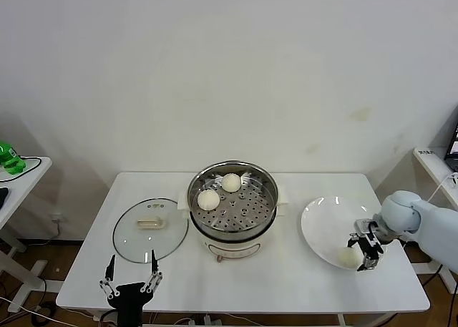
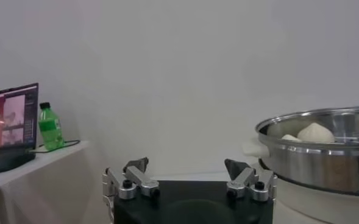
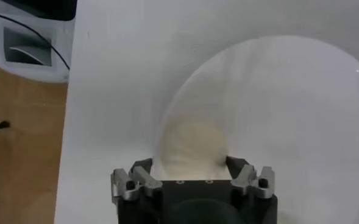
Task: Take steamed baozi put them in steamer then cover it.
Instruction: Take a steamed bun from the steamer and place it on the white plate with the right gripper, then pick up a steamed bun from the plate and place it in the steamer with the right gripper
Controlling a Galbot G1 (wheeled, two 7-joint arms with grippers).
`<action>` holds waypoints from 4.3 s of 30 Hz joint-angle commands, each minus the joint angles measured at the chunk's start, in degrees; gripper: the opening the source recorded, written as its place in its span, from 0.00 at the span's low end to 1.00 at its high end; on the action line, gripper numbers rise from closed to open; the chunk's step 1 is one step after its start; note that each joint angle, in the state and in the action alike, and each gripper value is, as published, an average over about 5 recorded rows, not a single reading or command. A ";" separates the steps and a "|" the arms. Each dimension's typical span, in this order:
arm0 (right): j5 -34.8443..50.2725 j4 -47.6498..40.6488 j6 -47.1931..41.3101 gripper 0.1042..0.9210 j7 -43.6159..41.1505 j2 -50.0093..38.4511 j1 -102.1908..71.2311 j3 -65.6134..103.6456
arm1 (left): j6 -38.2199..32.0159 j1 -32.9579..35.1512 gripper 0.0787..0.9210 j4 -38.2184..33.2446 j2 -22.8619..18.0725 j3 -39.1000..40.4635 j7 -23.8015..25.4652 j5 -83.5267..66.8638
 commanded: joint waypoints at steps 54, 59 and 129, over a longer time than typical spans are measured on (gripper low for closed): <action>1.48 5.69 -1.48 0.88 -1.46 -4.87 -3.12 3.82 | -0.36 1.25 0.88 -1.71 -0.15 1.61 -0.14 1.32; 1.56 4.76 -1.81 0.88 -0.83 -3.86 -2.34 3.20 | -0.46 1.31 0.88 -1.70 -0.31 1.84 -0.16 1.48; 7.33 8.53 1.82 0.46 -1.71 25.27 46.33 -14.60 | 1.84 0.30 0.88 -1.77 -0.39 -0.24 0.01 -3.77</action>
